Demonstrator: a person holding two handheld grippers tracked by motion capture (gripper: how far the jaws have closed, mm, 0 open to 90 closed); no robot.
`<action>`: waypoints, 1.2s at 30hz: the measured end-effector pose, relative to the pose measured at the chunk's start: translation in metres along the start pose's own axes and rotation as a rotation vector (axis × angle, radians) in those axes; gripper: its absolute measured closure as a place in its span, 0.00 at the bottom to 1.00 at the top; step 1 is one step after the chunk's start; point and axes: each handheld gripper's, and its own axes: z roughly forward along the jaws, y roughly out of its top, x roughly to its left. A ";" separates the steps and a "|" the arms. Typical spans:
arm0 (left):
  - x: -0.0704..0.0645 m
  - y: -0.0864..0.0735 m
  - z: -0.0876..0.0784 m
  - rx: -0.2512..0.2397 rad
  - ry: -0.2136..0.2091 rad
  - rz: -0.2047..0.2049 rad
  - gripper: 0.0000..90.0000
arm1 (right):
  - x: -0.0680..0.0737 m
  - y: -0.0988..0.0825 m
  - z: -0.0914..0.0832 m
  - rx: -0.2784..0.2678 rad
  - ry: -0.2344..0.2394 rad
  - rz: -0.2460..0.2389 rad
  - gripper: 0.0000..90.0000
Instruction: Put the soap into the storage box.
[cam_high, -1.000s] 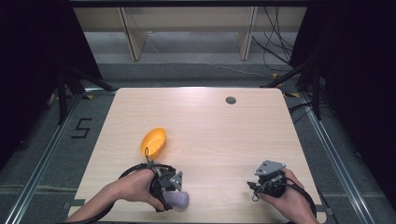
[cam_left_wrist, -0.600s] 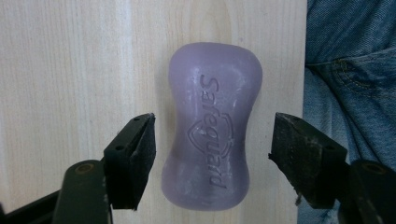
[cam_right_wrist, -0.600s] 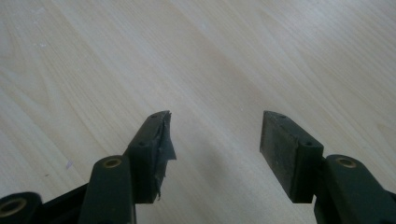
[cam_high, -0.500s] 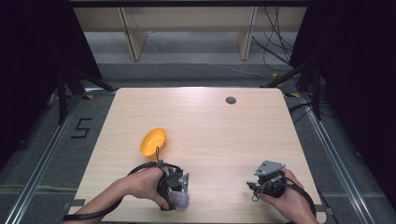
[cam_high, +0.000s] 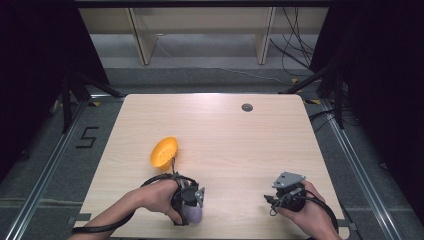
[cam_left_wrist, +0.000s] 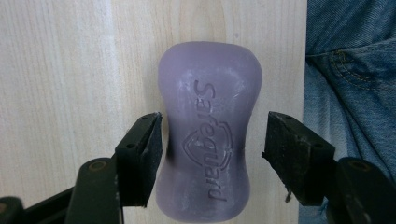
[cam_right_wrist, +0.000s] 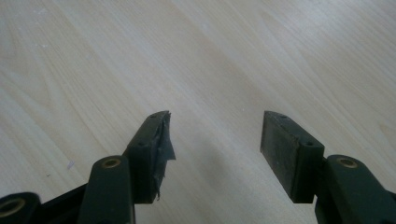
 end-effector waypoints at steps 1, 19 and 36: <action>0.000 0.000 0.001 -0.003 -0.004 -0.005 0.41 | 0.000 0.000 0.000 0.000 -0.001 0.001 0.48; 0.001 0.004 0.008 0.046 0.009 0.011 0.52 | 0.002 0.000 0.000 0.005 0.003 0.015 0.48; -0.002 0.003 0.007 0.044 0.033 -0.019 0.55 | 0.001 0.000 0.000 0.002 0.003 -0.003 0.48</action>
